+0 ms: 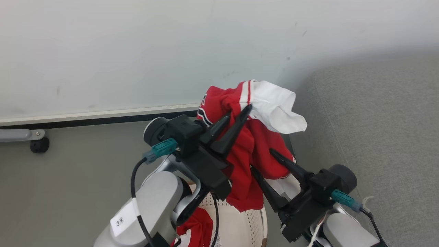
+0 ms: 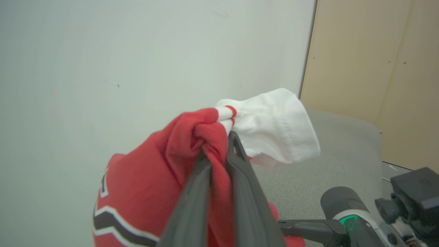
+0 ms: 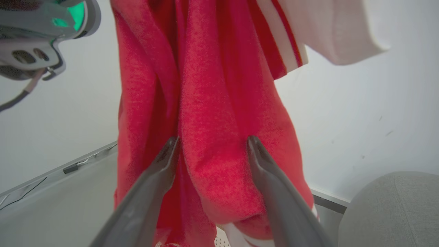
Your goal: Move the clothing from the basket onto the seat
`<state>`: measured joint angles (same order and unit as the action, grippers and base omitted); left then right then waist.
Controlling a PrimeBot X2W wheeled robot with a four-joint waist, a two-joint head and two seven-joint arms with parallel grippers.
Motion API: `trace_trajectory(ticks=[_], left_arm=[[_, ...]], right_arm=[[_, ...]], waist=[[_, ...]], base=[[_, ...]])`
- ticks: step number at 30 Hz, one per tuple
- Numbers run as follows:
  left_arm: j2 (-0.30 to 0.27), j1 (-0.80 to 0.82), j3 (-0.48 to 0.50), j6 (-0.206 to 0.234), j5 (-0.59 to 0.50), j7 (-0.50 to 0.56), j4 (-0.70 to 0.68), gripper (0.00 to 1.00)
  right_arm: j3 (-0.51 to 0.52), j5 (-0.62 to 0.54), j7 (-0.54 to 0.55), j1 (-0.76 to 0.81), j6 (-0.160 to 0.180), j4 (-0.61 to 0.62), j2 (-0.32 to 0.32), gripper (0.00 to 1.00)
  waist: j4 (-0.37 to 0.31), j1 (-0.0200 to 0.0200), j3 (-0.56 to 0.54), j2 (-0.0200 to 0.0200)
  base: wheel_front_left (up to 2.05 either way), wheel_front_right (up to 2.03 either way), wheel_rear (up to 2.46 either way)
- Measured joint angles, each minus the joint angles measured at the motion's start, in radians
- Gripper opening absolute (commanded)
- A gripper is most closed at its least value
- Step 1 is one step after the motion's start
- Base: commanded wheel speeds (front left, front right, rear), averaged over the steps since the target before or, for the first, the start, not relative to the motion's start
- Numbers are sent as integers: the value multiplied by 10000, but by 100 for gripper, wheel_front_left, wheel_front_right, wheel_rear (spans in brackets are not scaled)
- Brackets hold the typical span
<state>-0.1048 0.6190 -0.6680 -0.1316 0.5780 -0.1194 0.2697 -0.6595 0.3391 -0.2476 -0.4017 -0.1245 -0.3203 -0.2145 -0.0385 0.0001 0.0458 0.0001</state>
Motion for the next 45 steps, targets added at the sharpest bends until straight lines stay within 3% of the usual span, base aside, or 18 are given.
trace_trajectory(ticks=[12,13,14,15,27,37,39,40,41,43,44,45], left_arm=[[190,146,-790,-2,27,477,-364,0],[205,146,-828,-2,75,489,-393,0],[219,146,-857,-2,188,495,-412,0],[221,145,-863,-2,263,531,-424,0],[-104,-104,-416,105,449,558,-339,0],[-263,-806,-234,265,617,357,-558,0],[-265,-988,-270,265,635,301,-635,11],[-267,-1066,-297,270,635,299,-686,29],[-270,-1143,-320,272,635,297,-734,39],[-288,-1243,-378,276,635,297,-803,89],[-297,-1297,-387,276,635,297,-851,100],[-324,-1360,-395,278,635,297,-880,100]], right_arm=[[-376,-245,86,-1083,0,-1804,403,100],[-407,-245,86,-1143,0,-1925,441,50],[-426,-245,86,-1221,0,-2046,483,14],[-453,-244,84,-1311,0,-2161,520,0],[-385,-15,-2,-1624,-2,-2928,876,0],[376,604,-15,-1501,-2,-2846,965,0],[612,742,-15,-1412,-2,-2635,951,0],[732,832,-15,-1402,-2,-2545,930,0],[857,920,-15,-1402,-2,-2445,894,0],[1126,1007,-15,-1400,-2,-2265,809,0],[1239,1020,-15,-1400,-2,-2190,767,0],[1319,1022,-15,-1399,0,-2113,727,0]], waist=[[527,0,34,0],[570,0,35,0],[613,0,36,0],[653,0,36,0],[722,0,-102,0],[421,-1,-268,0],[359,-1,-302,0],[326,-2,-314,0],[291,-2,-321,0],[212,-2,-331,0],[171,-2,-331,0],[124,-2,-330,0]], base=[[0,0,0],[0,0,0],[0,0,0],[0,0,0],[0,0,0],[0,0,0],[0,0,0],[0,0,0],[0,0,0],[0,0,0],[0,0,0],[0,0,0]])
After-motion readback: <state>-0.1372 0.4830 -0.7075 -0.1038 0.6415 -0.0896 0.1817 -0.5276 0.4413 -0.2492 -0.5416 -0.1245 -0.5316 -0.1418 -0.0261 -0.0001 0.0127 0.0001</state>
